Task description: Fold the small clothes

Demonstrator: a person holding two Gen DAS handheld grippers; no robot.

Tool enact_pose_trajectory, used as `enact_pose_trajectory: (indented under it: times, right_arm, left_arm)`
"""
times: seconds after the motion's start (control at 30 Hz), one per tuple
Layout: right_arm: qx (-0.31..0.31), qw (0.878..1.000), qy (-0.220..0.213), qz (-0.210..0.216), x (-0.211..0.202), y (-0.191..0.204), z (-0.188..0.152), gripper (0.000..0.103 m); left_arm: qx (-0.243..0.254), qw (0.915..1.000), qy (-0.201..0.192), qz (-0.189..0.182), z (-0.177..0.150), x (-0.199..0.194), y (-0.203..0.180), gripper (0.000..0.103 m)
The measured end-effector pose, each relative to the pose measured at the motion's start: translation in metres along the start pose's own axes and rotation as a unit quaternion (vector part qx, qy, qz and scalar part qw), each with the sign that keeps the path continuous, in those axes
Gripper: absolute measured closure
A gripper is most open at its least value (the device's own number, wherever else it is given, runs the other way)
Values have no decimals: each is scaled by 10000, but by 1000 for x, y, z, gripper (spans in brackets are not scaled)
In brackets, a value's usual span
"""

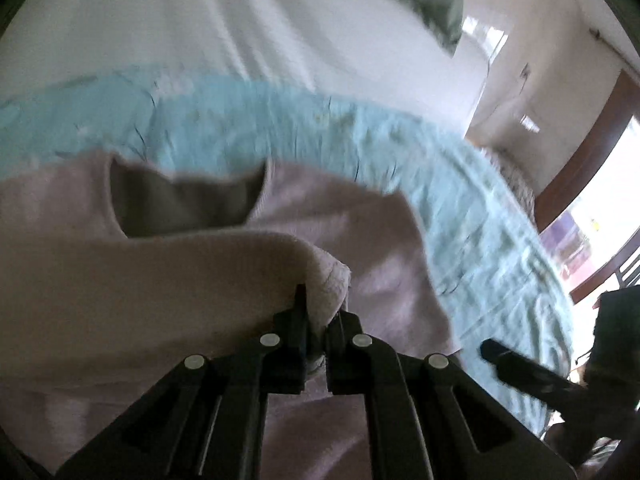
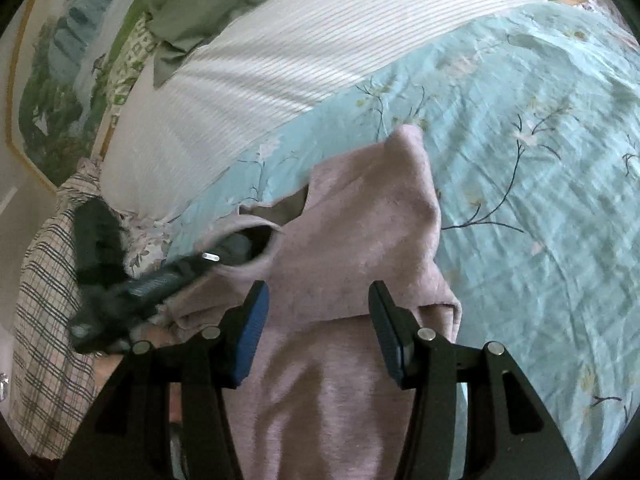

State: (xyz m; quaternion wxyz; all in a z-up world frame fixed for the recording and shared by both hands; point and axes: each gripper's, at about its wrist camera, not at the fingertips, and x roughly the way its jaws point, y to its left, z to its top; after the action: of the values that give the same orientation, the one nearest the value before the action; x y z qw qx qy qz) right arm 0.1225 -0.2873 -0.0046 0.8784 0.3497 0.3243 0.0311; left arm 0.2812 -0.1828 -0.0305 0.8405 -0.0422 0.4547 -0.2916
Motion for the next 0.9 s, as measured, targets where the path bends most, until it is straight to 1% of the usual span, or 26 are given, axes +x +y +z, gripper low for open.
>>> enact_pose_trajectory:
  times: [0.07,0.1,0.13,0.17,0.2,0.23,0.33,0.43,0.5,0.53,0.57,0.63,0.67,0.7,0.73,0.77,0.8,0.83,0.87,0.9]
  right_arm:
    - [35,10000,22,17,4,-2,0,50]
    - [48,10000,48,32,8,-1,1,50]
    - [53,10000,72,42,11,-1,1,50]
    - [74,9999,109,62,15,0,2,50]
    - [87,9998,144,81,18,1,2,50]
    - [80,9997,185,112,22,2,3,50]
    - [-22,9993,335,138,37,10,4,50]
    - [-104,9983,547,193,54,20,5,49]
    - [-160,9976,628,244,63,27,6,49]
    - [-216,9972,665,270,68,31,7,49]
    - [-275,9968,692,280,73,34,7,49]
    - [-409,9961,749,238,85,43,8,49]
    - [-458,9957,773,206,91,46,9,49]
    - [-512,9952,819,149,98,49,10,49]
    - [-543,9947,876,46,106,51,11,55]
    - [-548,9942,921,-39,112,52,12,76]
    - [-531,9937,981,-79,118,53,13,88]
    - [-501,9934,1028,-72,123,54,15,97]
    - [-497,9938,993,-62,124,56,19,98]
    - [-541,9944,906,-47,122,61,24,99]
  left_arm:
    - [-33,9998,167,-64,-9,11,4,91]
    - [-57,9997,211,-125,-12,12,7,84]
    - [-61,9996,226,-161,-15,11,10,70]
    - [-54,9997,205,-148,-20,5,14,62]
    - [-46,9998,159,-97,-23,-1,16,48]
    - [-53,10000,68,-28,-28,-10,20,44]
    - [-78,9999,-82,68,-39,-35,31,43]
    - [-242,9987,-315,316,-54,-72,58,41]
    - [-511,9951,-502,677,-67,-96,87,41]
    - [-642,9924,-573,883,-73,-105,101,41]
    - [-888,9863,-646,1234,-81,-117,123,41]
    - [-1235,9766,-731,1599,-89,-130,152,41]
    - [-1495,9692,-745,1809,-95,-136,173,41]
    - [-1632,9658,-723,1880,-97,-138,186,41]
    - [-1753,9630,-695,1927,-100,-139,197,41]
    - [-1869,9580,-674,2066,-101,-140,211,41]
    - [-1914,9546,-650,2187,-101,-140,218,41]
    - [-1955,9510,-605,2316,-100,-139,225,42]
    - [-2026,9469,-574,2430,-99,-138,235,42]
    - [-2077,9454,-582,2443,-98,-137,240,42]
